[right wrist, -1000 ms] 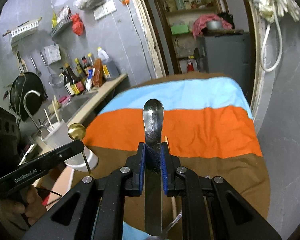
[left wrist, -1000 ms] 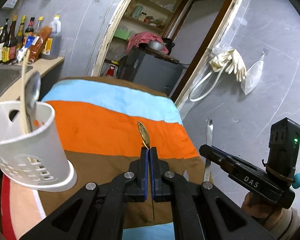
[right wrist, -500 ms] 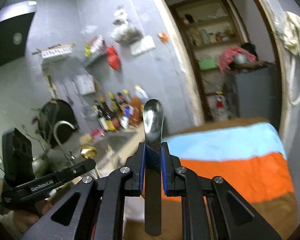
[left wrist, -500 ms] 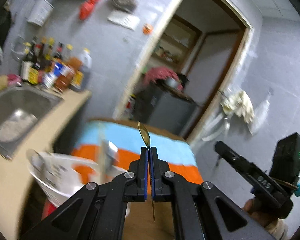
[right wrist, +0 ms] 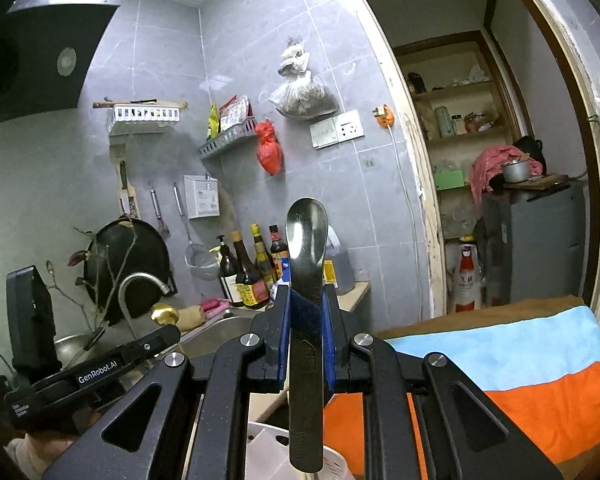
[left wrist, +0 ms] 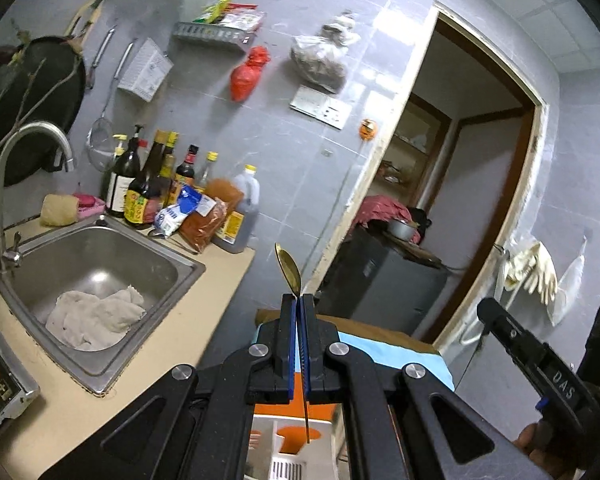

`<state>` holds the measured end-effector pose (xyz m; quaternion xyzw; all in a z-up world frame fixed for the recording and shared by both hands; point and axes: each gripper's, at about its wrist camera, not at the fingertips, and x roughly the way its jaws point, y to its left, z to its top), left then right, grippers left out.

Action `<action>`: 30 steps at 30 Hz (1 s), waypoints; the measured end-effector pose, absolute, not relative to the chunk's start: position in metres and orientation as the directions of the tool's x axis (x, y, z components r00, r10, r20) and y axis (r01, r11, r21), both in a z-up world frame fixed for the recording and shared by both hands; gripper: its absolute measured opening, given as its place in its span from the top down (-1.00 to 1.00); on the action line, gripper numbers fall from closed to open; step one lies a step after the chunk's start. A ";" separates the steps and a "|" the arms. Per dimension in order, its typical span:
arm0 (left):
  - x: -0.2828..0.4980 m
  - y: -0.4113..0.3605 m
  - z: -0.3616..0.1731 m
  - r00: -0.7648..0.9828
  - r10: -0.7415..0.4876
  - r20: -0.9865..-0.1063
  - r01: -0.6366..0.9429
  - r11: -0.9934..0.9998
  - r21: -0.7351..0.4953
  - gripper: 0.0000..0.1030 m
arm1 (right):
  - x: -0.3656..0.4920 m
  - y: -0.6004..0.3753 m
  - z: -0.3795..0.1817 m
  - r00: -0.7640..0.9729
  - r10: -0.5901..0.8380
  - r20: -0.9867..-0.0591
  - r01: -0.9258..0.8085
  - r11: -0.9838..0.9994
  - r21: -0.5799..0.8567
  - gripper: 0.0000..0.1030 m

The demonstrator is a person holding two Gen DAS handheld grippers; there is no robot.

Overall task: Organize utensils
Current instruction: 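Lift and carry the gold spoon with left tool while right tool carries the knife to the holder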

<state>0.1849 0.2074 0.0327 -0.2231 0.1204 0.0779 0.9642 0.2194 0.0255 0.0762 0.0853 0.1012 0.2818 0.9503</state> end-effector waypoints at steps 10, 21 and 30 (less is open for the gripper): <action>0.187 0.212 0.001 0.930 0.126 -0.344 -0.260 0.888 -0.378 0.95 | 0.233 0.030 0.031 0.797 0.571 -0.200 -0.515 0.813 0.271 0.75; 0.192 0.193 -0.027 0.902 0.151 -0.404 -0.277 0.921 -0.275 0.95 | 0.236 0.040 0.001 0.761 0.595 -0.259 -0.556 0.803 0.212 0.75; 0.192 0.192 -0.036 0.886 0.126 -0.446 -0.273 0.920 -0.281 0.95 | 0.234 0.044 -0.016 0.738 0.589 -0.329 -0.566 0.806 0.173 0.75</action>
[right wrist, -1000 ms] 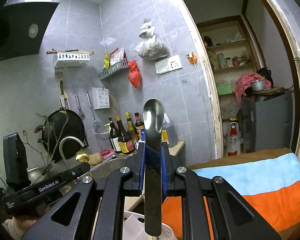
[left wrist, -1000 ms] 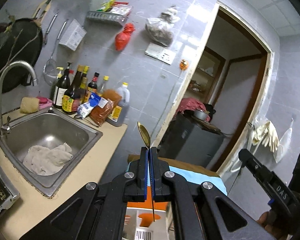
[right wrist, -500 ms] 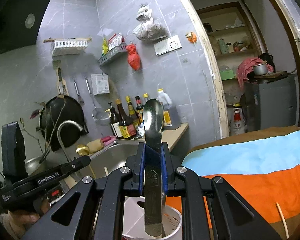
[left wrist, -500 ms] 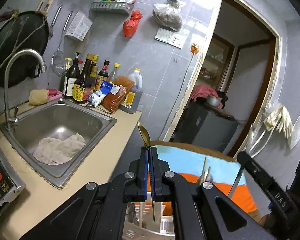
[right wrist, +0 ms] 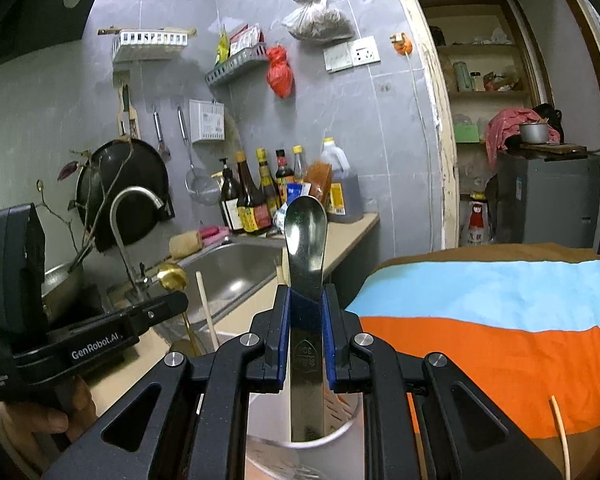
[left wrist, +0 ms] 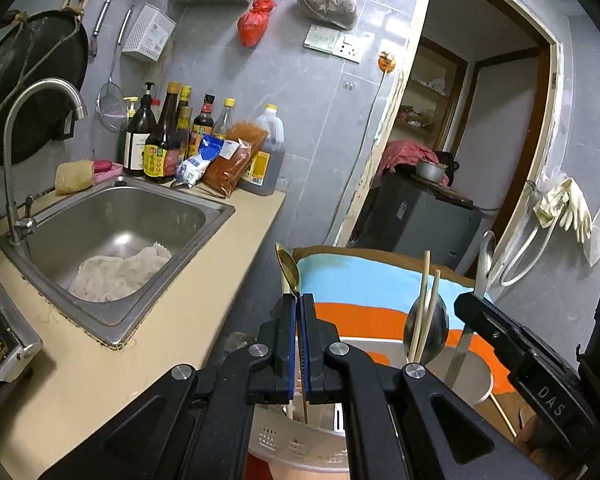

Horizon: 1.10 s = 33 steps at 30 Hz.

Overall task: Organize utensils
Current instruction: 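Lift and carry the gold spoon with left tool while right tool carries the knife to the holder, then open left tool to drop the gold spoon while right tool drops the knife into the holder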

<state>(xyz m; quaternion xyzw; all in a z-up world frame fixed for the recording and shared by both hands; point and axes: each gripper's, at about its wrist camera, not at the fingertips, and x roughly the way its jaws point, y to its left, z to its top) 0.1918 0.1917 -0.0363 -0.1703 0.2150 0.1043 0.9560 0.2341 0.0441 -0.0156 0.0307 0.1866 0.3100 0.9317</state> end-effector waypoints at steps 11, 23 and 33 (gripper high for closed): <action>0.191 0.191 -0.045 0.866 0.081 -0.493 -0.258 0.917 -0.303 0.95 | 0.236 0.041 -0.022 0.726 0.588 -0.355 -0.559 0.806 0.191 0.75; 0.189 0.193 -0.046 0.865 0.066 -0.498 -0.256 0.910 -0.325 0.93 | 0.238 0.035 -0.027 0.728 0.571 -0.380 -0.538 0.819 0.200 0.75; 0.191 0.190 -0.043 0.859 0.059 -0.509 -0.253 0.912 -0.322 0.88 | 0.239 0.028 -0.025 0.740 0.558 -0.376 -0.517 0.829 0.212 0.74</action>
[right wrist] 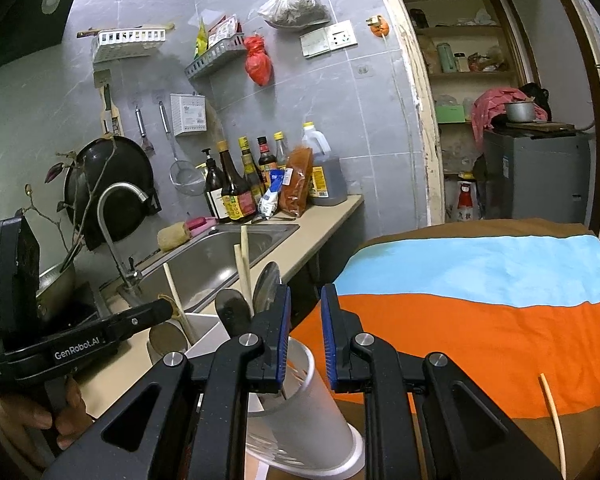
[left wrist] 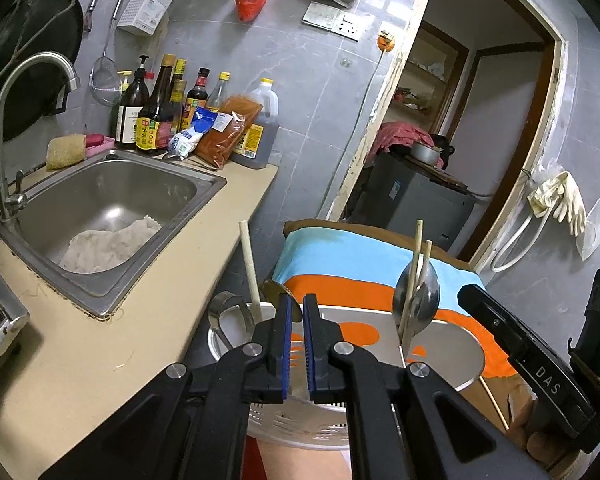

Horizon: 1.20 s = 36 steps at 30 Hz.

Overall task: Organize utensils
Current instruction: 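Open left tool to drop the gold spoon while right tool drops the knife into the holder, then move both tools back down toward the last wooden chopstick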

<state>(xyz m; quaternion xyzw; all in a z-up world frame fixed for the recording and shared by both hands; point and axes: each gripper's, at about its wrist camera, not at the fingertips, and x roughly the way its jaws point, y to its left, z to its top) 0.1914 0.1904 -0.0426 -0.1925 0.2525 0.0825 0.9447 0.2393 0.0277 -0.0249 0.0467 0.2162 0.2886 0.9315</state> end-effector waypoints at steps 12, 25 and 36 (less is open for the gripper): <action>0.191 0.181 -0.050 0.846 0.044 -0.531 -0.255 0.908 -0.333 0.54 | 0.239 0.014 -0.024 0.748 0.550 -0.371 -0.502 0.835 0.224 0.73; 0.183 0.145 -0.012 0.920 0.041 -0.389 -0.183 0.924 -0.335 -0.52 | 0.223 -0.033 0.001 0.820 0.484 -0.306 -0.431 0.874 0.227 0.06; 0.198 0.068 0.023 0.965 0.044 -0.259 -0.104 0.970 -0.221 -0.99 | 0.186 -0.120 0.052 0.940 0.305 -0.154 -0.282 0.947 0.155 -0.93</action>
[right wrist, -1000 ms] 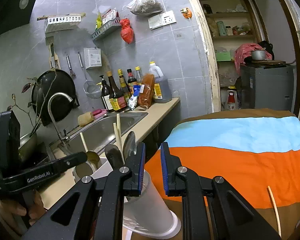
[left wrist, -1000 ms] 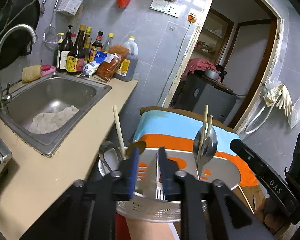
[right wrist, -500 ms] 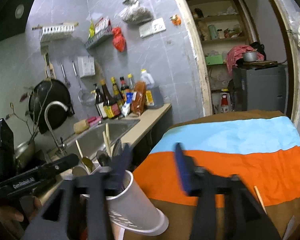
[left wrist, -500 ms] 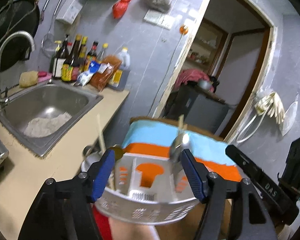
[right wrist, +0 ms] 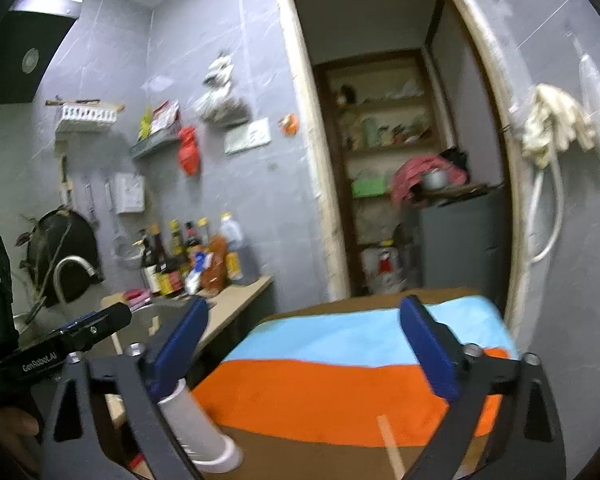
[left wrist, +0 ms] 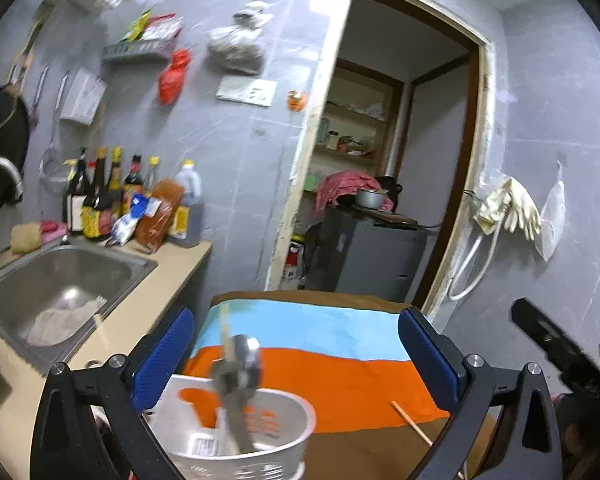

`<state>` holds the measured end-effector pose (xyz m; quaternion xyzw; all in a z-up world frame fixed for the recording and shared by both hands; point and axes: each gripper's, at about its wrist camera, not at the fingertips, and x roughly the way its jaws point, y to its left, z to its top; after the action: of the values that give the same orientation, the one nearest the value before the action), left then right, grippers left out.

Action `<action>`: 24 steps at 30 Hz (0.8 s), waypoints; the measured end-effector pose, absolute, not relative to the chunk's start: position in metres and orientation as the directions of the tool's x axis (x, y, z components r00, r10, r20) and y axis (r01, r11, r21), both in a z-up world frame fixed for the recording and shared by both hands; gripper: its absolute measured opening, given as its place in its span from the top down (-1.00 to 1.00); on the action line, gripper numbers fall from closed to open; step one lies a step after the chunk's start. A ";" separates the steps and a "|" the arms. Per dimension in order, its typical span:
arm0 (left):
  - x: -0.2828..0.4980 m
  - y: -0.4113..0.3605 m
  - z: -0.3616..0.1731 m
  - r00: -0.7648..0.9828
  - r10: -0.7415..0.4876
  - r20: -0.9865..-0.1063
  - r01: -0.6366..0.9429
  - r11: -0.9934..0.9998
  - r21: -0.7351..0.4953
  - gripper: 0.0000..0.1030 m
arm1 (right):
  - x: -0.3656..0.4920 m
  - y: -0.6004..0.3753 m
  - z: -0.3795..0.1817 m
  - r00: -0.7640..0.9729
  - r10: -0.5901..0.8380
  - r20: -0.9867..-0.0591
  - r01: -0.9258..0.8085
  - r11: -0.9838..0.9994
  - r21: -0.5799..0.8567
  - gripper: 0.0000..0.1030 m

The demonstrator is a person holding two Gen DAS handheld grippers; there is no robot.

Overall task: Organize utensils
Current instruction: 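Move both tools back down toward the last wooden chopstick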

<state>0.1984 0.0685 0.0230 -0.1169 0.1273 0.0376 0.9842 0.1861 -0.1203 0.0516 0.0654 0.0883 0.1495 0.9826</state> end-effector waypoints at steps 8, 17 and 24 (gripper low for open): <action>0.205 0.010 0.020 0.975 0.005 -0.222 -0.044 0.984 -0.173 -0.99 | 0.167 -0.186 0.062 0.973 0.194 -0.129 -0.176 0.975 0.135 -0.97; 0.220 -0.041 -0.004 0.953 -0.001 -0.302 -0.041 0.990 -0.135 -1.00 | 0.180 -0.239 0.033 0.965 0.108 -0.237 -0.080 0.989 0.126 -0.97; 0.241 -0.065 -0.035 0.905 -0.024 -0.424 -0.042 0.988 -0.146 -1.00 | 0.206 -0.266 -0.015 0.905 0.122 -0.408 -0.055 0.983 0.173 -0.96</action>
<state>0.2412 -0.0645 -0.0355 -0.0761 0.2175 0.0045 0.9731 0.2057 -0.2665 -0.0146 0.0789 0.2133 0.0454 0.9727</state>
